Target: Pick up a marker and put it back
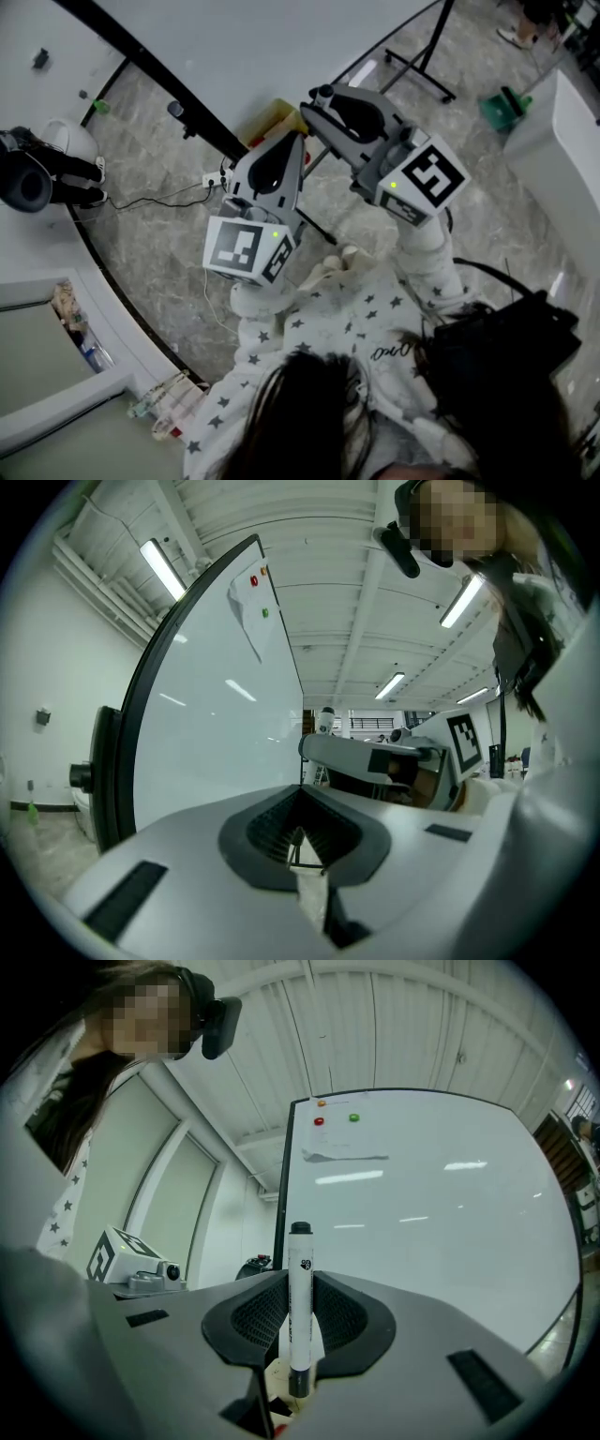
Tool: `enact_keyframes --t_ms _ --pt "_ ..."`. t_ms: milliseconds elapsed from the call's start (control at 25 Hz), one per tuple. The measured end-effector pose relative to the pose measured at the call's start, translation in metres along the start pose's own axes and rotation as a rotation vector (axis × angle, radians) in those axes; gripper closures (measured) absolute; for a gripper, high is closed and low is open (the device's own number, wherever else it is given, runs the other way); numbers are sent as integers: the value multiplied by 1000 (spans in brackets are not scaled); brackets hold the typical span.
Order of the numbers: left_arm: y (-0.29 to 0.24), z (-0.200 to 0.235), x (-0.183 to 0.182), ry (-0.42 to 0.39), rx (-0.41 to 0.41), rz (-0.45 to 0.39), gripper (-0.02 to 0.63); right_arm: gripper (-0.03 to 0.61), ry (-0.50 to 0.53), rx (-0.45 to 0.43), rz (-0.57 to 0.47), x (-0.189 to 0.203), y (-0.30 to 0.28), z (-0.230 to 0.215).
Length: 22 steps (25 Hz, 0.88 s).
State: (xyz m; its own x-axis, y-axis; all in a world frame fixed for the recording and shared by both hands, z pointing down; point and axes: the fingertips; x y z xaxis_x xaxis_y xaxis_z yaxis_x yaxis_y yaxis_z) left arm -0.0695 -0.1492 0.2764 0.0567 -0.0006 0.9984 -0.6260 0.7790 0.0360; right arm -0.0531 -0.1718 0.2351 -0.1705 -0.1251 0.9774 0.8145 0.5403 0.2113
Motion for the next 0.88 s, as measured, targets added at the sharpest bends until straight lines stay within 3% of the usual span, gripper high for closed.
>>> enact_keyframes --t_ms 120,320,880 --pt "5 4 0 25 0 -15 614 495 -8 -5 -27 -6 -1 10" --pt "-4 -3 -7 -55 10 19 614 495 -5 0 -22 -7 4 9" --pt "0 -7 6 -18 6 5 612 495 -7 15 -19 -2 17 7"
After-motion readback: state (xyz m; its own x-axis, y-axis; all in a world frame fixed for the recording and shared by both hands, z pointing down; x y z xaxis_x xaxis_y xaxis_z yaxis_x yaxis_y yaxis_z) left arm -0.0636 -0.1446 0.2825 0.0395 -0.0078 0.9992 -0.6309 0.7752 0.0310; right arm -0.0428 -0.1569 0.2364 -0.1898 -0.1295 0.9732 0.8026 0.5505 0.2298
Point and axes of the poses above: the fingertips, and each gripper's own axes: y backward along the fingers, z to its left, x out of its underside, and after that the axes turned 1 degree about -z, right-handed
